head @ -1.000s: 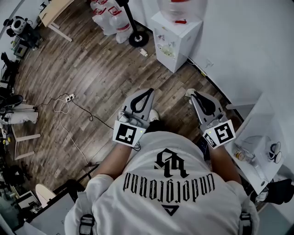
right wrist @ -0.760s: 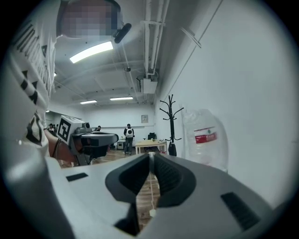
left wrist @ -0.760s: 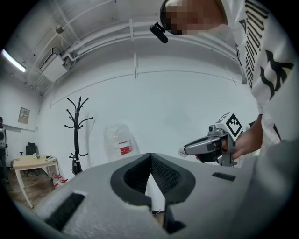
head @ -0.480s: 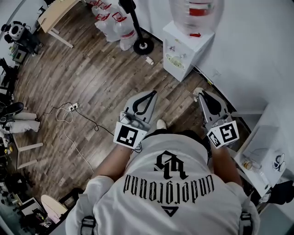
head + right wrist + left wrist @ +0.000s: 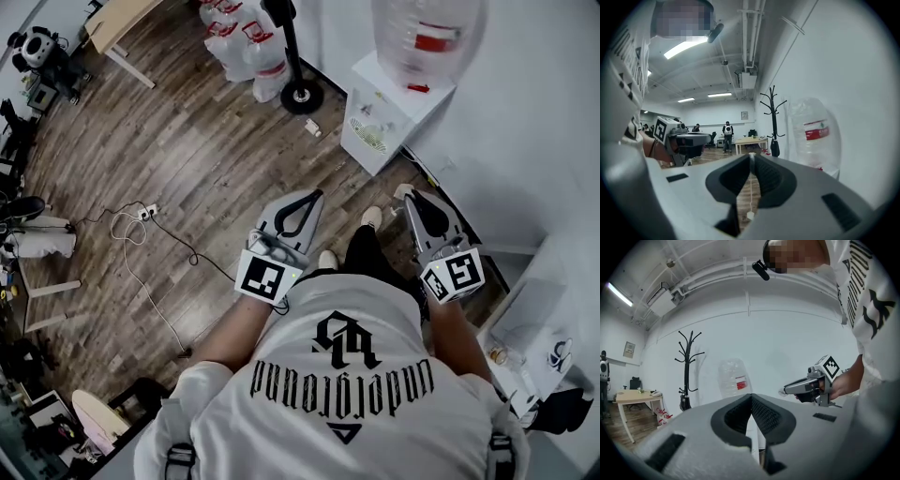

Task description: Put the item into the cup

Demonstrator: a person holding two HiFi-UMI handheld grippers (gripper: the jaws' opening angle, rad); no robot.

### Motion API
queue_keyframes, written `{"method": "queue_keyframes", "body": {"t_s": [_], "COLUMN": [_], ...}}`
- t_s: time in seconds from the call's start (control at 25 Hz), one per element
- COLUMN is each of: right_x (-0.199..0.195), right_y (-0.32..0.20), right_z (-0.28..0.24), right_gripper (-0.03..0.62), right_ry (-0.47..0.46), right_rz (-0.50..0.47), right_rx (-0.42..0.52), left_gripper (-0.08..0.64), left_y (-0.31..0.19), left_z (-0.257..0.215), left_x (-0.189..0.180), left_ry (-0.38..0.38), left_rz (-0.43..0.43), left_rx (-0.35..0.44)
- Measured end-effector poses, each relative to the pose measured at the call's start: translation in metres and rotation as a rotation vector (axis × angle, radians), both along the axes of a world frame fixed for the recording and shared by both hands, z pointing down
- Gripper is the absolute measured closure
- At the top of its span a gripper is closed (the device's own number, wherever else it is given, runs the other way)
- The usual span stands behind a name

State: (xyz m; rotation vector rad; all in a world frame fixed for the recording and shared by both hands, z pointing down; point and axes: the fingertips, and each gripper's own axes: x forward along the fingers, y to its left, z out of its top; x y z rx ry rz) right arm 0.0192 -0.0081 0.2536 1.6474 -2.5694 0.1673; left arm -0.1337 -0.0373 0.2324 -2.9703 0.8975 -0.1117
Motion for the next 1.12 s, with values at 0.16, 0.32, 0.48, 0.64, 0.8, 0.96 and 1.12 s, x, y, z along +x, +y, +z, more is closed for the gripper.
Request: {"method": "queue_keyframes", "body": {"t_s": [0.16,0.32,0.48,0.64,0.8,0.96,1.12], "right_x": [0.005,0.013,0.032,0.053,0.073,0.082,0.091], "right_y": [-0.024,-0.046,-0.077,-0.108,-0.141,-0.171,-0.195], "right_z": [0.013,0.028,0.053,0.079,0.104,0.133,0.176], "right_gripper": [0.548,0.548,0.548,0.548,0.548,0.548,0.546], "right_ry": [0.014,0.044,0.017,0.034,0.040,0.049,0.056], "right_rz": [-0.016,-0.034,-0.036,-0.051,-0.049,-0.063,-0.070], "right_rx": [-0.014,-0.031,-0.082,-0.122,-0.158,-0.193,-0.236], "left_gripper": [0.554,0.554,0.552,0.552,0.552,0.552,0.552], "left_y": [-0.014,-0.032,-0.060,-0.092,-0.126,-0.157,-0.182], "left_z": [0.006,0.013,0.034,0.062,0.089,0.113,0.155], "left_x": [0.007,0.016,0.033,0.051,0.073,0.093,0.114], "left_ry": [-0.034,-0.056,-0.062,-0.071,-0.088,-0.111,-0.152], "left_rz": [0.001,-0.011,-0.009,-0.018,-0.015,-0.009,0.007], "left_rx": [0.018,0.023,-0.045,-0.103,-0.150,-0.174,-0.222]}}
